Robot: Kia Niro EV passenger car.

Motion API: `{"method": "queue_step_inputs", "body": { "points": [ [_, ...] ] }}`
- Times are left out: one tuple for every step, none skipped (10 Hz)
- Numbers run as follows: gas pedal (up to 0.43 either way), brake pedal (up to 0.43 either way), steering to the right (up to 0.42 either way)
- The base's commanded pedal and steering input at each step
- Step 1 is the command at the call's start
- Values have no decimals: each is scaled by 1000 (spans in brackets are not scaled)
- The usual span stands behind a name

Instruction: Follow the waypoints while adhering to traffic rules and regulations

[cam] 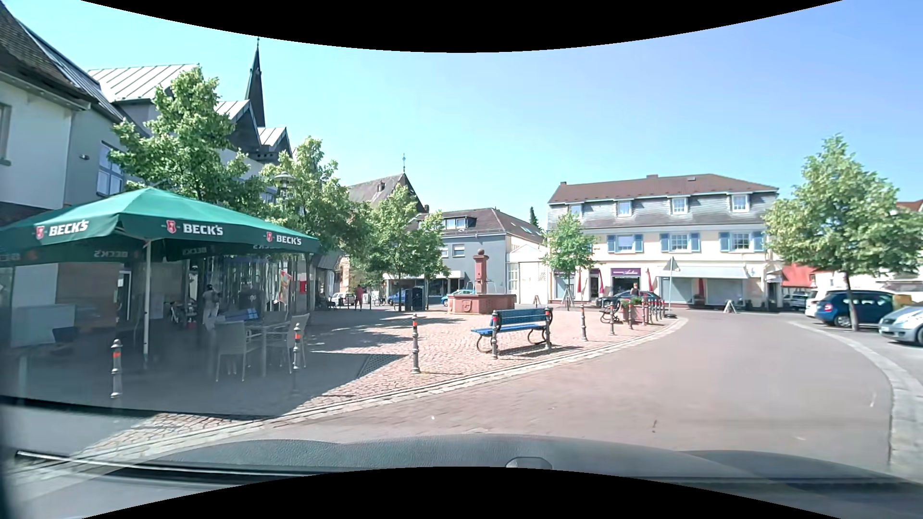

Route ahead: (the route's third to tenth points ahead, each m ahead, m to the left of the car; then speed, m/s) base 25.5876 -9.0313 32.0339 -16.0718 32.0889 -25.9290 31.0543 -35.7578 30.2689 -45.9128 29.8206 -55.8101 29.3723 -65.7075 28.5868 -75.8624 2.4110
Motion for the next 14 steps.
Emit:
{"method": "queue_step_inputs", "body": {
  "points": [
    [39,0,313],
    [39,0,338],
    [39,0,366],
    [39,0,394],
    [39,0,411],
    [39,0,427],
    [39,0,443],
    [39,0,453],
    [39,0,463],
    [47,0,470],
    [47,0,475],
    [47,0,475],
    [47,0,473],
    [59,0,467]
  ]
}}
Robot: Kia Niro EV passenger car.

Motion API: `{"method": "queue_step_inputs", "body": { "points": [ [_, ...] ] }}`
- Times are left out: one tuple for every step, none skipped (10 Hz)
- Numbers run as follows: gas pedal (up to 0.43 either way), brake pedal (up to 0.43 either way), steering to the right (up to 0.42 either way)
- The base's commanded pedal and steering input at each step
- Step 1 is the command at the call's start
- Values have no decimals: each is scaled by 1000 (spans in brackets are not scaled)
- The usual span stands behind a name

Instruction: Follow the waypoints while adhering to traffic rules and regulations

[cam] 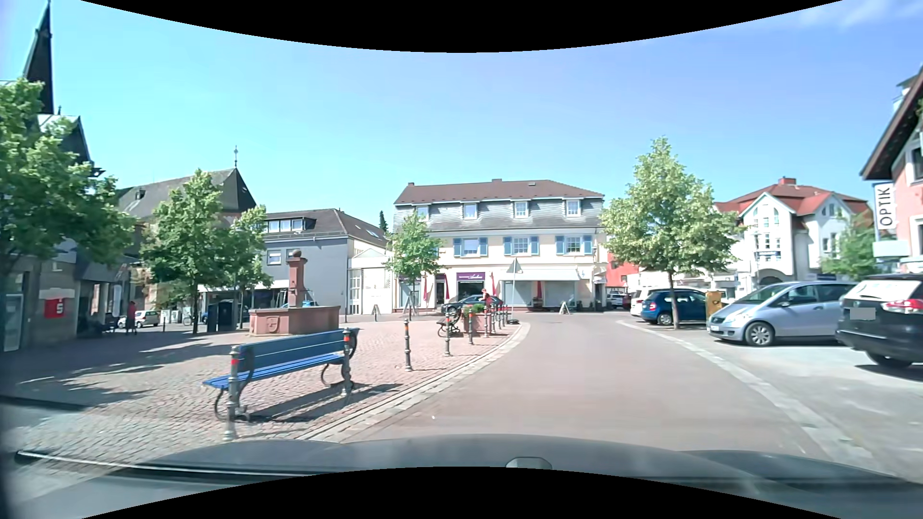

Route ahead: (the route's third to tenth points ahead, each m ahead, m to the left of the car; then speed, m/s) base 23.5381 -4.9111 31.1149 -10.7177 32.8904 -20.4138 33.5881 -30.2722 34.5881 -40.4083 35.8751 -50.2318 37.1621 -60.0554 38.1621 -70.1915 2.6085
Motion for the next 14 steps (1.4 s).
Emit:
{"method": "queue_step_inputs", "body": {
  "points": [
    [59,0,456],
    [59,0,436],
    [59,0,415],
    [59,0,393],
    [59,0,364],
    [59,0,331],
    [59,0,306],
    [59,0,269],
    [59,0,226],
    [59,0,198],
    [59,0,165],
    [59,0,139],
    [59,0,118],
    [67,0,90]
  ]
}}
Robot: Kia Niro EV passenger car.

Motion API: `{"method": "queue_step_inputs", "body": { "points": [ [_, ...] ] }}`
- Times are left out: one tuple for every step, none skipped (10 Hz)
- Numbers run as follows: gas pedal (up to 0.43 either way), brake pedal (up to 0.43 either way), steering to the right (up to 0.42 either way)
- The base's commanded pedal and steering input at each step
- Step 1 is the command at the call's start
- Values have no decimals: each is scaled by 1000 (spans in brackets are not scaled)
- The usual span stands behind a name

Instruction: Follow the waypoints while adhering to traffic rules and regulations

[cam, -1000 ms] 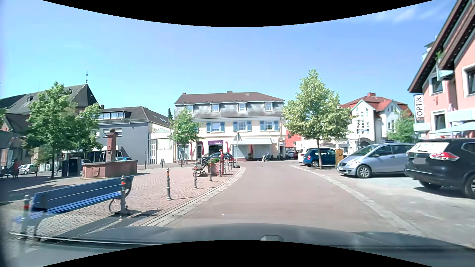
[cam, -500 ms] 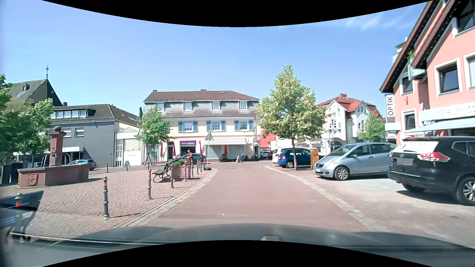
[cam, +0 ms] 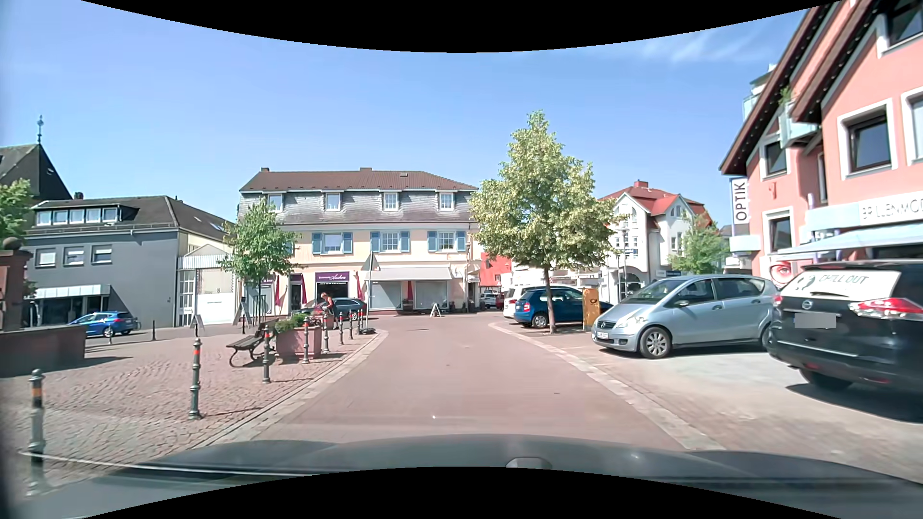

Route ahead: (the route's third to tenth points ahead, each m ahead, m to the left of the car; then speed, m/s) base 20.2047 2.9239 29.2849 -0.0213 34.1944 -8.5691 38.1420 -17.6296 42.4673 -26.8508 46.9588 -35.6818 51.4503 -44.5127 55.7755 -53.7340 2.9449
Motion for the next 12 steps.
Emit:
{"method": "queue_step_inputs", "body": {
  "points": [
    [67,0,71],
    [67,0,47],
    [67,0,21],
    [67,0,5],
    [67,0,-21],
    [67,0,-41],
    [67,0,-52],
    [67,0,-60],
    [67,0,-60],
    [67,0,-53],
    [67,0,-43],
    [67,0,-36]
  ]
}}
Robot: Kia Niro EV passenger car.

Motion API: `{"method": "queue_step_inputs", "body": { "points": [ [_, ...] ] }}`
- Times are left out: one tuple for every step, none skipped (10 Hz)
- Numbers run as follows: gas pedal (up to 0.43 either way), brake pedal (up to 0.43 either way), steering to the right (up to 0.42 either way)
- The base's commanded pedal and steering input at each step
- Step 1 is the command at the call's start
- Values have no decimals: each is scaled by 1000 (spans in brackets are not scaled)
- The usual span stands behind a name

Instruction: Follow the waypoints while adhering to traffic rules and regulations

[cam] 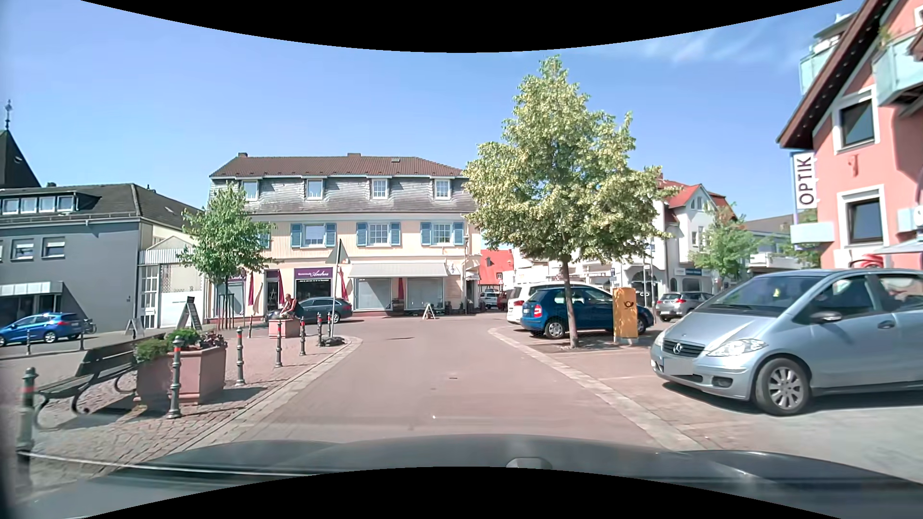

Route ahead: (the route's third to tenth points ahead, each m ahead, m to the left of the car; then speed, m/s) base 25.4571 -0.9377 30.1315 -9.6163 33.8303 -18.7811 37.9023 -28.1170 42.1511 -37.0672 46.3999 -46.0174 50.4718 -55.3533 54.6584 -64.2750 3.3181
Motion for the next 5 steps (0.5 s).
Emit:
{"method": "queue_step_inputs", "body": {
  "points": [
    [67,0,-25],
    [67,0,-20],
    [67,0,-16],
    [67,0,-19],
    [59,0,-23]
  ]
}}
